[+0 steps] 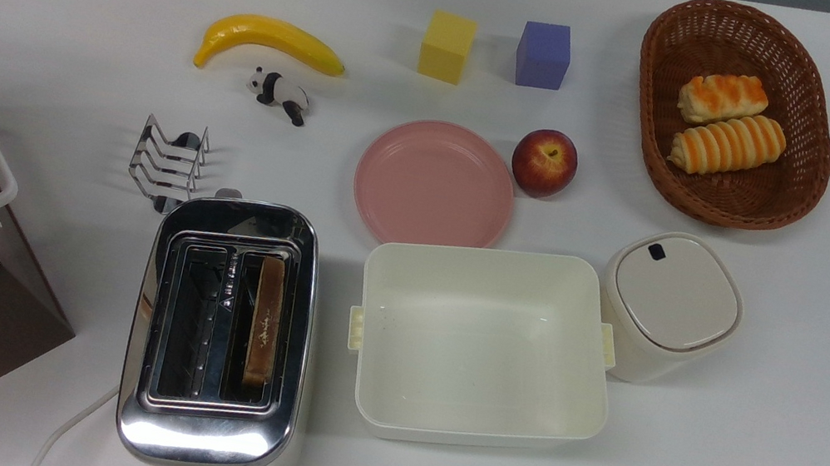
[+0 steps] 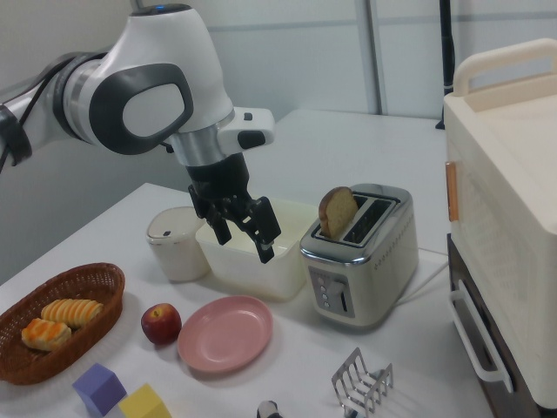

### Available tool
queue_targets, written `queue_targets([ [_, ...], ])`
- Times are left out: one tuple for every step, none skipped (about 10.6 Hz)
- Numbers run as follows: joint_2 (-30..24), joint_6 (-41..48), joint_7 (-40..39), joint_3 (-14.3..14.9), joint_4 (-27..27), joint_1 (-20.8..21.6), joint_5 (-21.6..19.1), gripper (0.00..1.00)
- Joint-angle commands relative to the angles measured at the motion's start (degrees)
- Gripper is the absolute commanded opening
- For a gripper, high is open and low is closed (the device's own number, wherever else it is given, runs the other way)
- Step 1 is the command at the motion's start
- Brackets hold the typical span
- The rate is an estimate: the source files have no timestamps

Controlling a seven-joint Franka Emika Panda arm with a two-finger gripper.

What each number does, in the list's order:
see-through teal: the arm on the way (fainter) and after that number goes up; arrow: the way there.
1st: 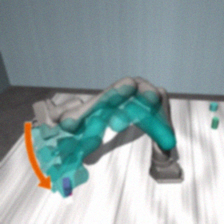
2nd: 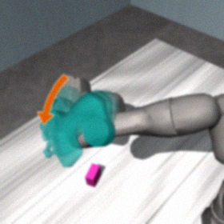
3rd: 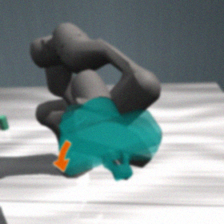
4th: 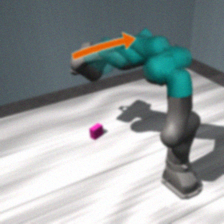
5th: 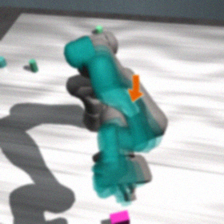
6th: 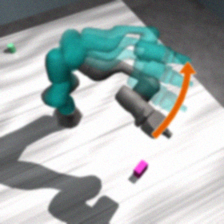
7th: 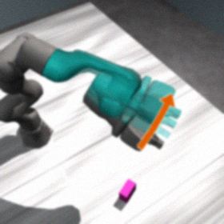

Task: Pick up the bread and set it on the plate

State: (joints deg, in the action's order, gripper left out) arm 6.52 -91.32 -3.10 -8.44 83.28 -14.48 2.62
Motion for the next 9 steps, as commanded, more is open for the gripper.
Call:
queue_targets([
  [-0.98,-3.65,0.79,0.27,1.88,0.77,-2.35,1.00],
  [-1.07,-3.25,0.47,0.35,1.97,0.77,-1.57,1.00],
  [-1.07,-3.07,0.29,0.36,2.06,0.68,-1.48,1.00],
  [-1.07,-3.07,0.72,0.36,2.06,0.68,-1.48,1.00],
  [-1.16,-3.16,0.81,0.36,2.06,0.68,-1.48,1.00],
  [-1.07,-3.68,0.55,0.36,2.06,0.68,-1.57,1.00],
  [-1.07,-3.77,0.12,0.36,1.97,0.59,-1.48,1.00],
  [-0.99,-3.69,0.11,0.36,1.97,0.59,-1.48,1.00],
  [-0.98,-3.68,0.81,0.36,1.97,0.68,-1.57,1.00],
])
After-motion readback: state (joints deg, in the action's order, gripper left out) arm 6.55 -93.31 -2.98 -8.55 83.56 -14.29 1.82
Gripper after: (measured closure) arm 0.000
